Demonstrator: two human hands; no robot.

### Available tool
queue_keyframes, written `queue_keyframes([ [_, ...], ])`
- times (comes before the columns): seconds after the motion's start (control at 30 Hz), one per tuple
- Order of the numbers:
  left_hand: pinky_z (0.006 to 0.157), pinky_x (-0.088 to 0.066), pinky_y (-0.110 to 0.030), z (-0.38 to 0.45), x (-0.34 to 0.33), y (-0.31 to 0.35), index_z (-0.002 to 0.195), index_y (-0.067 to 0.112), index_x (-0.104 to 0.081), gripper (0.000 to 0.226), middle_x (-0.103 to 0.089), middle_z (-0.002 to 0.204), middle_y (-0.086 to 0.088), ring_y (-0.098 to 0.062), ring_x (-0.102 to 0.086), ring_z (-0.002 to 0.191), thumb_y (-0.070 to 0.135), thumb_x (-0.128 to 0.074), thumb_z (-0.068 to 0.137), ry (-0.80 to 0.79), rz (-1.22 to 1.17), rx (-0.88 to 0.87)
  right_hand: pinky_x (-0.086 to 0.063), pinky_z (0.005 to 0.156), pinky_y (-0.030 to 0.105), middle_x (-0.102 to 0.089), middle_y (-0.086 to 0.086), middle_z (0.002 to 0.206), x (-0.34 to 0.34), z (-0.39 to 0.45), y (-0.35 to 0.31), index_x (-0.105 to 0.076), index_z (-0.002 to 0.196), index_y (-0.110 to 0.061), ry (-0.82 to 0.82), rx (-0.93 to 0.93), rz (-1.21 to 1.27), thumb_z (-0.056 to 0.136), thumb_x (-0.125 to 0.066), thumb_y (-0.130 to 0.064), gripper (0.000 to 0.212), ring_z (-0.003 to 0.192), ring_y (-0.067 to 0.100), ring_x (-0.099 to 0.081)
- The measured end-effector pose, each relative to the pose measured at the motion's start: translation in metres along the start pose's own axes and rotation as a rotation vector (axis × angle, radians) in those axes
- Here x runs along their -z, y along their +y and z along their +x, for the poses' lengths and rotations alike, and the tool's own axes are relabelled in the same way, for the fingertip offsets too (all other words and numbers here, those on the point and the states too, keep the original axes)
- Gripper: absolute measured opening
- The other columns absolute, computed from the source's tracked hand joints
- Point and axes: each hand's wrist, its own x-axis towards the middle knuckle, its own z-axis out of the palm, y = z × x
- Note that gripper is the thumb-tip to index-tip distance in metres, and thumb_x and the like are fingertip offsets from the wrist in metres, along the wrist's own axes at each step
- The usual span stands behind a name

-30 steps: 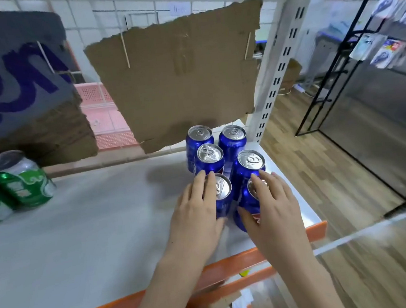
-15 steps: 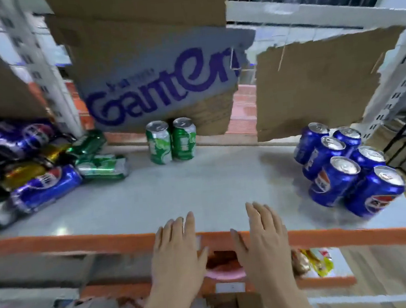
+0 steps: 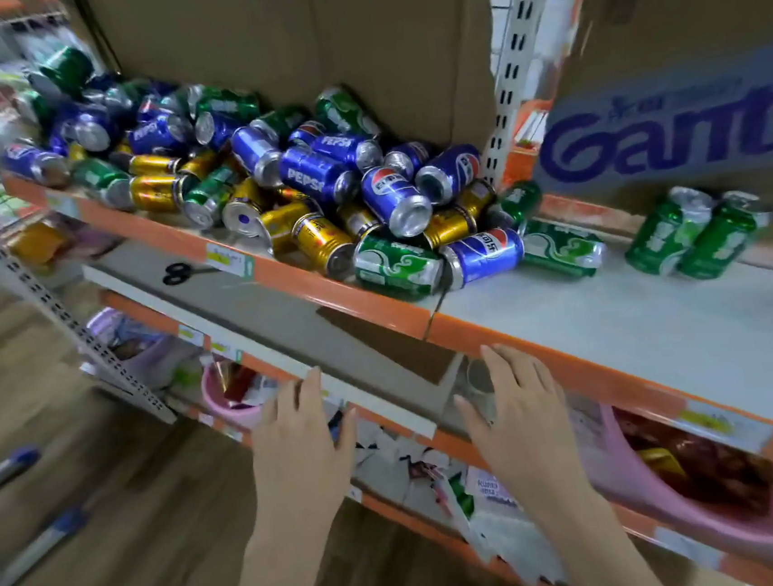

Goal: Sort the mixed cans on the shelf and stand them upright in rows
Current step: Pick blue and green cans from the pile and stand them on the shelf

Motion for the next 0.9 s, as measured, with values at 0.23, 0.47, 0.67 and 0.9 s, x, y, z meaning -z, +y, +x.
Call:
queue_keyframes([
  [0.23,0.073,-0.054,-0.046,0.041,0.001,-0.054,0.112,0.0,-0.063,0.056,-0.068,0.099,-0.016,-0.036,-0.066,0.089,0.023,-0.083,0.065,0.024,0.026,0.073,-0.044,0.097,0.047,-0.057,0.015,0.123,-0.034,0.063,-0.047,-0.053,0.125,-0.002,0.109,0.079,0.018,0.08,-0.07,-0.03,0.056,0.116,0.033,-0.052],
  [0.47,0.094,-0.044,-0.042,0.14,0.014,-0.082,0.131,0.007,-0.05,0.058,-0.059,0.121,-0.012,-0.03,-0.053,0.113,0.033,-0.067,0.082,0.05,0.035,0.015,-0.043,0.093,0.052,-0.056,0.018,0.122,-0.042,0.161,-0.085,-0.054,0.125,-0.002,0.267,0.051,0.12,0.077,-0.073,-0.026,0.057,0.115,0.038,-0.05],
  [0.67,0.086,-0.048,-0.043,0.224,0.019,-0.078,0.121,0.003,-0.057,0.053,-0.062,0.11,-0.013,-0.033,-0.059,0.101,0.028,-0.073,0.077,0.143,0.028,-0.126,-0.043,0.092,0.049,-0.056,0.022,0.119,-0.042,0.23,-0.098,-0.055,0.121,0.002,0.341,0.05,0.064,0.073,-0.077,-0.025,0.059,0.11,0.042,-0.051],
  [0.9,0.076,-0.053,-0.04,0.251,0.0,-0.071,0.118,0.002,-0.06,0.063,-0.065,0.104,-0.012,-0.033,-0.063,0.091,0.023,-0.083,0.064,0.052,-0.001,-0.249,-0.04,0.093,0.041,-0.041,0.013,0.135,-0.025,0.292,-0.103,-0.017,0.144,-0.016,-0.08,-0.111,-0.201,0.082,-0.056,-0.06,0.085,0.122,0.033,-0.043],
])
